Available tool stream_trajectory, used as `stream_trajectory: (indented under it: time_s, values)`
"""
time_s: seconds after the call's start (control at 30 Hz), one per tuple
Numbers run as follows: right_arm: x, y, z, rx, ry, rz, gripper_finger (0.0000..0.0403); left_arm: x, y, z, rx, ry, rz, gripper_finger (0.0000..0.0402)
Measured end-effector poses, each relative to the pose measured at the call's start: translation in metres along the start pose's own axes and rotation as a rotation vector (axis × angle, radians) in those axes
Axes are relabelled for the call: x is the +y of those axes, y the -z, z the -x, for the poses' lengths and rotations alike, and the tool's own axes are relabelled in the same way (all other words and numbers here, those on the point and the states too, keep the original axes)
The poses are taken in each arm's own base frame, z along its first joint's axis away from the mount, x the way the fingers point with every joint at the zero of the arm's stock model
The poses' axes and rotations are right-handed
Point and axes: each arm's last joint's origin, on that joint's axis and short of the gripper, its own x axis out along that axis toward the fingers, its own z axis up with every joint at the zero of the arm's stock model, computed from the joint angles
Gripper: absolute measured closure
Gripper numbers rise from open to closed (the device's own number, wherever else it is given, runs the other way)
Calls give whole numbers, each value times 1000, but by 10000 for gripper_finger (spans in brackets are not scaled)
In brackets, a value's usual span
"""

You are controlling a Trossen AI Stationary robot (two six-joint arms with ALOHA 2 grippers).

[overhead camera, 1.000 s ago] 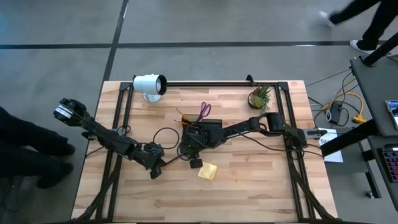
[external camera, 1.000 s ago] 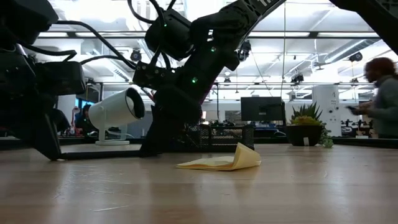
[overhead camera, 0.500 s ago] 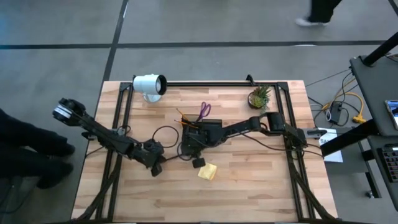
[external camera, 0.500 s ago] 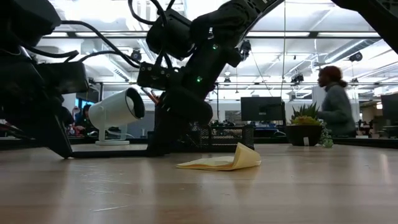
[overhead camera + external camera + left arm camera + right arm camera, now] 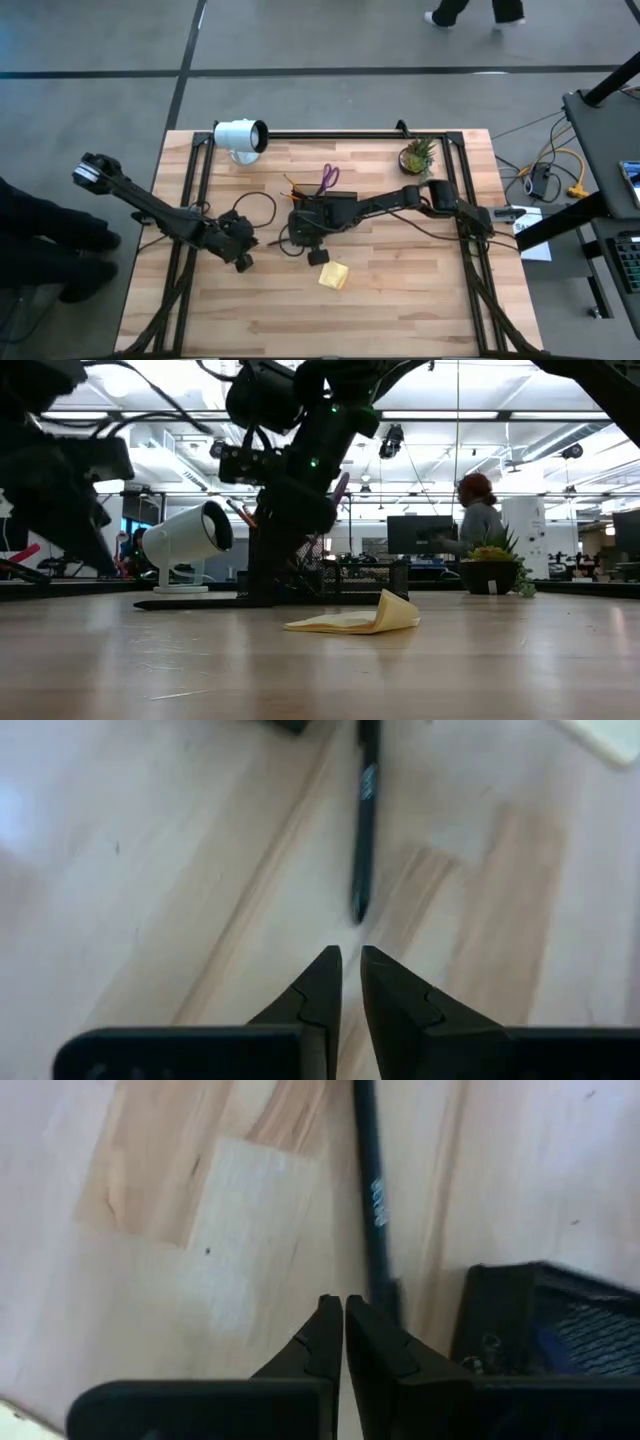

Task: Pick and place office supplies into organizer
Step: Put the black pen into the black desk organizer

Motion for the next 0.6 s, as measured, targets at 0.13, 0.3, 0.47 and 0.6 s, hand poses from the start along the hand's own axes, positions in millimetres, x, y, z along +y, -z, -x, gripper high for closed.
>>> stream_trajectory:
  time_s: [0.13, 0.3, 0.47, 0.6]
  values:
    - [3, 1, -2, 9, 2, -29, 391, -3, -7, 8, -78, 66, -33, 375]
    - [7, -4, 2, -5, 52, -21, 351, -1, -6, 1, -91, 51, -68, 375]
    - [8, -9, 5, -22, 84, 49, 290, -2, -2, -10, -56, 11, -80, 375]
    - [8, -7, 0, -18, 79, 81, 250, -9, -7, -14, -79, 33, -67, 375]
